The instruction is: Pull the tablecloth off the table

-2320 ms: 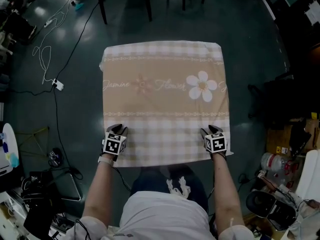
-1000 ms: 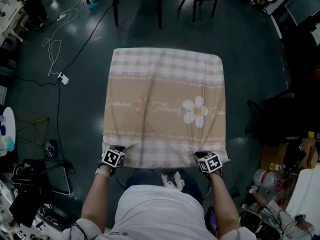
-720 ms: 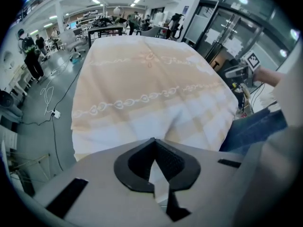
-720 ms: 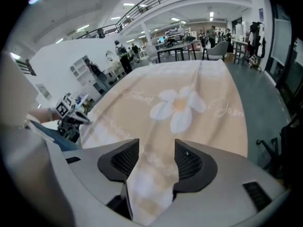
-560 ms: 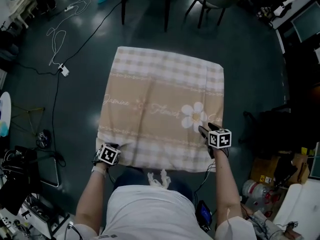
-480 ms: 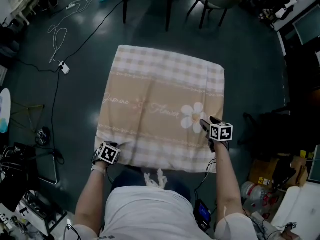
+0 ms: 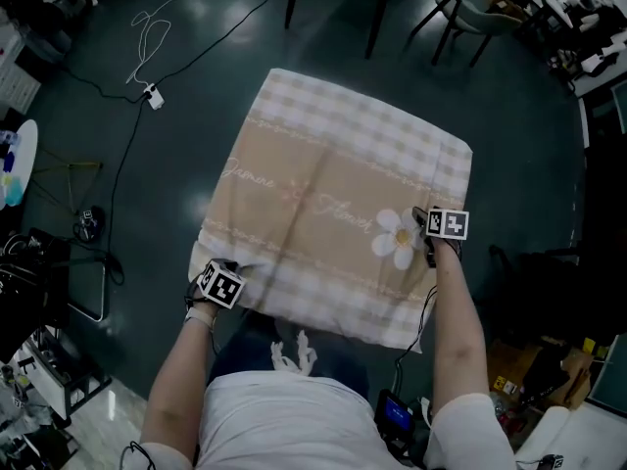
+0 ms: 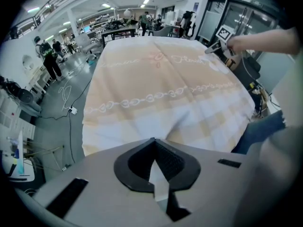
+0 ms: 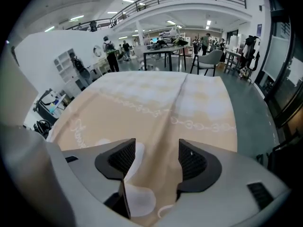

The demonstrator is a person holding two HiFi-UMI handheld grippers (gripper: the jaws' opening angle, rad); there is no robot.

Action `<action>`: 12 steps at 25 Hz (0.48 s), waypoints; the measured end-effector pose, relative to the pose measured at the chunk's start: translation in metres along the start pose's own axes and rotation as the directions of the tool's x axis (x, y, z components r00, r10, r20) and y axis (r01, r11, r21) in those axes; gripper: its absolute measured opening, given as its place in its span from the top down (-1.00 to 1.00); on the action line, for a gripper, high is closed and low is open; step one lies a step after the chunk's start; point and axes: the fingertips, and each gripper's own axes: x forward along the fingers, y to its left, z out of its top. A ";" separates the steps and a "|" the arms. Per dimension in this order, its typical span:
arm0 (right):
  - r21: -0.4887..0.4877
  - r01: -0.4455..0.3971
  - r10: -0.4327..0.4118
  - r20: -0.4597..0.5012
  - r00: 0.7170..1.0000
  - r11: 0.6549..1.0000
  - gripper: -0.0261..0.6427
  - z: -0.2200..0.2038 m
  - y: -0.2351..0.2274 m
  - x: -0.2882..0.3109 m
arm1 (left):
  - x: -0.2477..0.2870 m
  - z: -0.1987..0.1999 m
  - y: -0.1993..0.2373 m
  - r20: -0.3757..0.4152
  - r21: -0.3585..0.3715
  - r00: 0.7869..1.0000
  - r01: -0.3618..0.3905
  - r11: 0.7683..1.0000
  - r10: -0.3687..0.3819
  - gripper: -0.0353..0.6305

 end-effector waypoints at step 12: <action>-0.089 0.042 -0.046 -0.039 0.998 0.995 0.78 -0.014 0.038 0.008 | -0.002 -0.001 0.009 0.036 -0.054 0.999 0.040 0.998 -0.038 0.86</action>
